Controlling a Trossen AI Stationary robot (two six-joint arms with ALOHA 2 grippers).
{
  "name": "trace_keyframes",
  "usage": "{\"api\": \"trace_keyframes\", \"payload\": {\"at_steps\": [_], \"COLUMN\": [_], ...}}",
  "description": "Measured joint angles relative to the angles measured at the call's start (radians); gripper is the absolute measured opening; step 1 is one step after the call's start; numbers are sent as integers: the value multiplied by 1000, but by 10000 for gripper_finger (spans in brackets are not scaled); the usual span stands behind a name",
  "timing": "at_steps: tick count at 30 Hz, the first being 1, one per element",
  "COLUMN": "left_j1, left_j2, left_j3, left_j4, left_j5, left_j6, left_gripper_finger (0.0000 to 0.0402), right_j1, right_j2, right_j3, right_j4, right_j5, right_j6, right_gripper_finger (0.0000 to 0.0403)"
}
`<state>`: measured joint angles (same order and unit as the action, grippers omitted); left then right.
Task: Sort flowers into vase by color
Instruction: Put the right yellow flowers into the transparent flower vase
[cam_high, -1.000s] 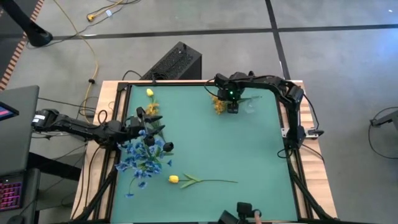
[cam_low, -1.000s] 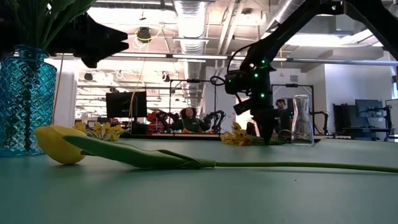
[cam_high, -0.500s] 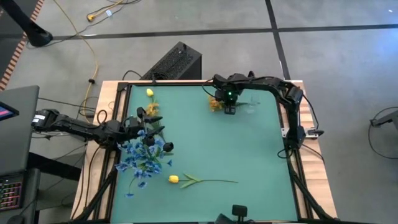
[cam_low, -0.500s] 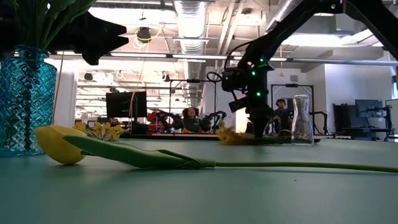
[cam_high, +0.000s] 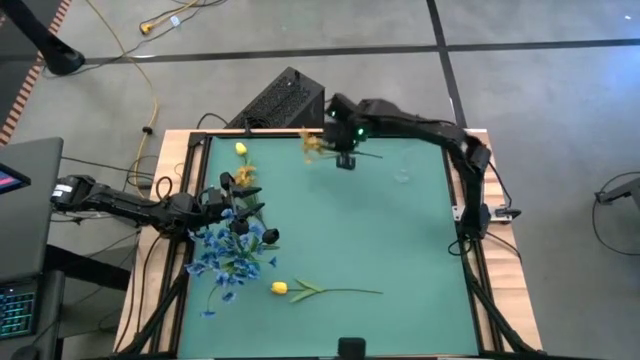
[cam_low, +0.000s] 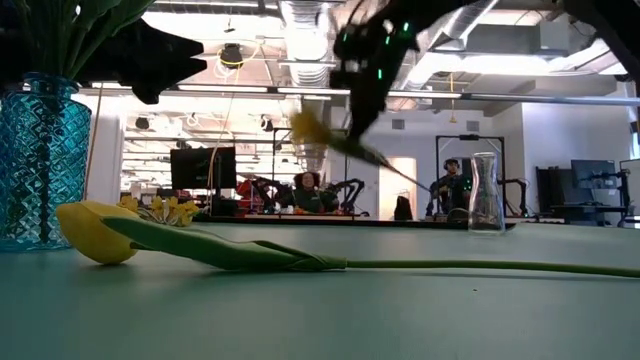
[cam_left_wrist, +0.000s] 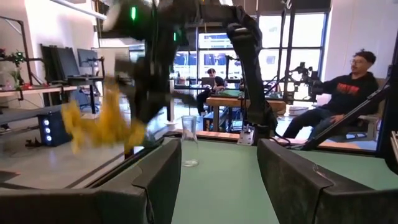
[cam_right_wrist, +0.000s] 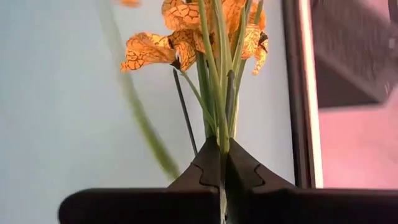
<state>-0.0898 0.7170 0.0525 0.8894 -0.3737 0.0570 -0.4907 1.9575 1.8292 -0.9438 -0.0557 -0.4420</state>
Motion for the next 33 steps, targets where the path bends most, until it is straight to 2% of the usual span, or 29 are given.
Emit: {"api": "trace_keyframes", "payload": {"at_steps": [3, 6, 10, 16, 20, 25, 29, 33], "left_j1": [0, 0, 0, 0, 0, 0, 0, 0], "left_j2": [0, 0, 0, 0, 0, 0, 0, 0], "left_j3": [0, 0, 0, -1, -1, -1, -1, -1], "left_j4": [-1, -20, -19, 46, 94, 139, 162, 167], "left_j5": [3, 4, 0, -6, -6, -6, -7, -7], "left_j6": [-1, -2, 17, 67, 105, 137, 152, 158], "left_gripper_finger": [199, 199, 199, 199, 199, 199, 199, 199], "right_j1": [-8, -22, -30, -28, -29, -29, -29, -29], "right_j2": [-63, -182, -385, -695, -909, -1122, -1217, -1256], "right_j3": [49, 48, 6, -143, -303, -592, -824, -932], "right_j4": [-32, -52, -29, 23, 153, 376, 622, 660], "right_j5": [-117, -183, -179, -66, -1, 69, 86, 145], "right_j6": [37, 72, 123, 215, 290, 354, 381, 369], "right_gripper_finger": [26, 30, 26, 28, 29, 26, 26, 26]}}
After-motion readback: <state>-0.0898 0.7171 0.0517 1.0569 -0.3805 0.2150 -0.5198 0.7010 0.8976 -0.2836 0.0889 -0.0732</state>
